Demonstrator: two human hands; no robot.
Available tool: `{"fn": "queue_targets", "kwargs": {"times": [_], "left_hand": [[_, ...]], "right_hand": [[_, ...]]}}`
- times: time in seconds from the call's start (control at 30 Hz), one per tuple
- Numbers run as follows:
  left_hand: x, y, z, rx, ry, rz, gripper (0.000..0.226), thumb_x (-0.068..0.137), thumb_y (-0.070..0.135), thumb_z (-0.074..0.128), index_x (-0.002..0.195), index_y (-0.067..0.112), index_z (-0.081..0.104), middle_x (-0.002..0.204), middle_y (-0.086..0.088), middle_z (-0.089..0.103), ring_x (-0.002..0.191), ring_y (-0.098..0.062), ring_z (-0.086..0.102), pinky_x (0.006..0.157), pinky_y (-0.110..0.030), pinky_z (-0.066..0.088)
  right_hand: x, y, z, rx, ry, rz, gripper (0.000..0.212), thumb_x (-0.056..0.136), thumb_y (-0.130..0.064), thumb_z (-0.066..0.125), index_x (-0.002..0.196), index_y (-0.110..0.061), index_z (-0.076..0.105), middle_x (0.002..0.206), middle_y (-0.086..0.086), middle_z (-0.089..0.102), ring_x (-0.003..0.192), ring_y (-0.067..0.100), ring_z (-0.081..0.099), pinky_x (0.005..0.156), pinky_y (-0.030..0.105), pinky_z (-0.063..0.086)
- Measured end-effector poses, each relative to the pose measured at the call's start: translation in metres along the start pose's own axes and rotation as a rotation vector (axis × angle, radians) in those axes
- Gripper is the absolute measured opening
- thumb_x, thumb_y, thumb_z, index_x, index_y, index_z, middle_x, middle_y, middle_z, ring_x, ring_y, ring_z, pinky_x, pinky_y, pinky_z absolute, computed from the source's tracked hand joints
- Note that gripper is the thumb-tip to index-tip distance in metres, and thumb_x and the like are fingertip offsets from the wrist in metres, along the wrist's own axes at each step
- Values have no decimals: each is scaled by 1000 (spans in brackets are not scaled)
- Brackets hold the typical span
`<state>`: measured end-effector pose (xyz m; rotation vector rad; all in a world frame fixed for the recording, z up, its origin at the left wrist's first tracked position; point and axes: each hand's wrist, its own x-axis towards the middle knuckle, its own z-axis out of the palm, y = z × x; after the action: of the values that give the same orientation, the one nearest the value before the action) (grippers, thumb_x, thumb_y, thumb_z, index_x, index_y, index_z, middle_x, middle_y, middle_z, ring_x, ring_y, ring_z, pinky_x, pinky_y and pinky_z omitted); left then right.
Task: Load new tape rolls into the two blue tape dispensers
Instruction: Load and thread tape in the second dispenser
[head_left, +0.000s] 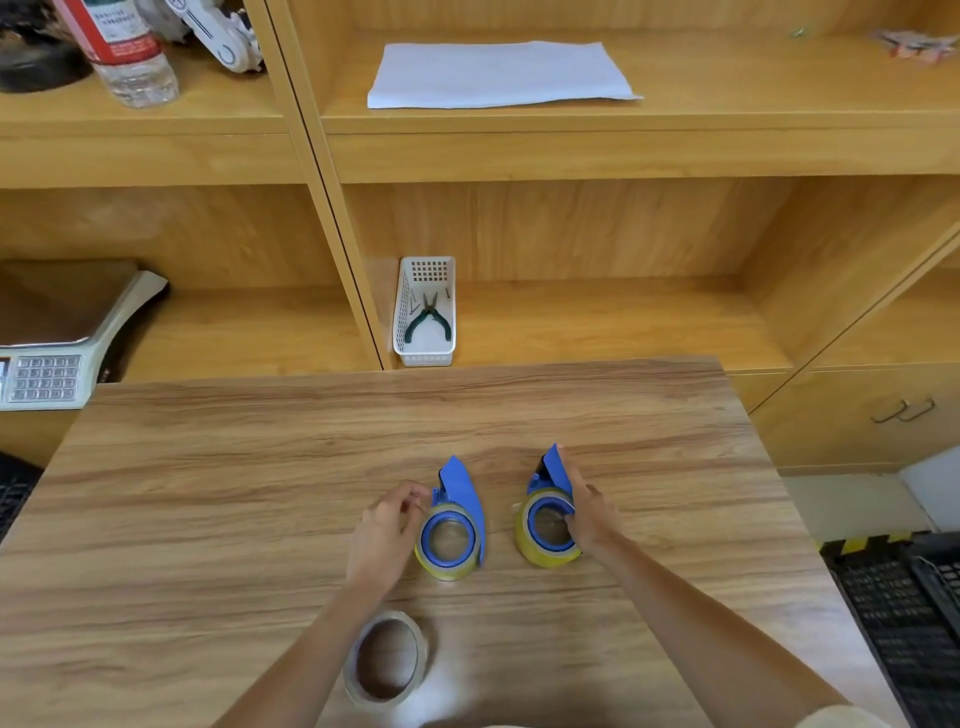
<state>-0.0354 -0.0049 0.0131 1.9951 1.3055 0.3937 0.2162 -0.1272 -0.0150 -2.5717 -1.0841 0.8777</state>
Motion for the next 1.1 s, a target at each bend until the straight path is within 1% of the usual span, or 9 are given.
{"fn": "queue_targets", "kwargs": {"times": [0.1,0.2,0.33,0.43,0.6,0.7,0.77,0.93,1.1], "left_hand": [[3,6,6,-68,-85,65,25,94,7,56,103,27,68,86,12,70,81,-5,66,72,-27,54],[8,17,12,-151,-256,111,19,98,15,57,112,25,66,92,12,68,86,7,63,75,-13,46],[12,41,17,-254,-461,8,32,96,34,61,126,23,61,117,4,67,98,0,62,87,-19,44],[14,60,12,-560,-533,-107,20,99,34,56,117,37,62,109,18,71,103,4,64,94,-20,45],[28,61,6,-910,-528,-175,43,87,42,68,129,32,65,144,5,55,128,-19,56,108,-44,44],[32,64,0,-1047,-498,-250,38,82,37,72,114,16,73,121,-5,68,110,-24,63,89,-42,54],[30,63,1,-1092,-482,-268,35,84,35,72,110,11,73,108,-10,73,102,-26,64,91,-49,53],[19,63,1,-1076,-498,-287,42,91,35,65,120,4,69,124,-22,67,116,-37,62,103,-59,46],[13,63,0,-1048,-507,-284,50,90,42,64,123,4,67,129,-27,63,123,-42,58,102,-62,46]], "right_hand": [[1,4,-1,142,-6,-31,108,89,3,53,144,-57,-17,108,6,60,71,26,64,60,38,53],[0,-3,-8,341,-1,-65,103,90,0,58,152,-41,-15,132,11,56,96,35,67,80,47,55],[1,-22,-17,602,26,-105,89,89,3,61,155,-20,7,140,-4,42,132,22,46,100,29,41],[4,-37,-18,821,-12,-123,72,85,1,68,145,-23,34,124,-4,61,114,16,62,98,39,51],[0,-64,-25,1051,-134,-102,51,91,1,59,132,-24,40,113,4,65,99,18,66,79,34,58],[-1,-74,-33,1170,-174,-53,25,95,-7,46,118,-17,46,102,7,60,83,19,61,70,34,53],[1,-76,-36,1215,-171,-30,9,100,-21,43,107,-17,47,100,7,58,77,18,61,67,33,52],[0,-81,-44,1087,-195,-116,75,80,-78,43,128,-21,55,121,3,69,107,21,69,91,41,57],[-4,-85,-48,998,-184,-149,81,80,-75,46,119,-4,44,110,5,65,94,19,68,74,29,57]]}}
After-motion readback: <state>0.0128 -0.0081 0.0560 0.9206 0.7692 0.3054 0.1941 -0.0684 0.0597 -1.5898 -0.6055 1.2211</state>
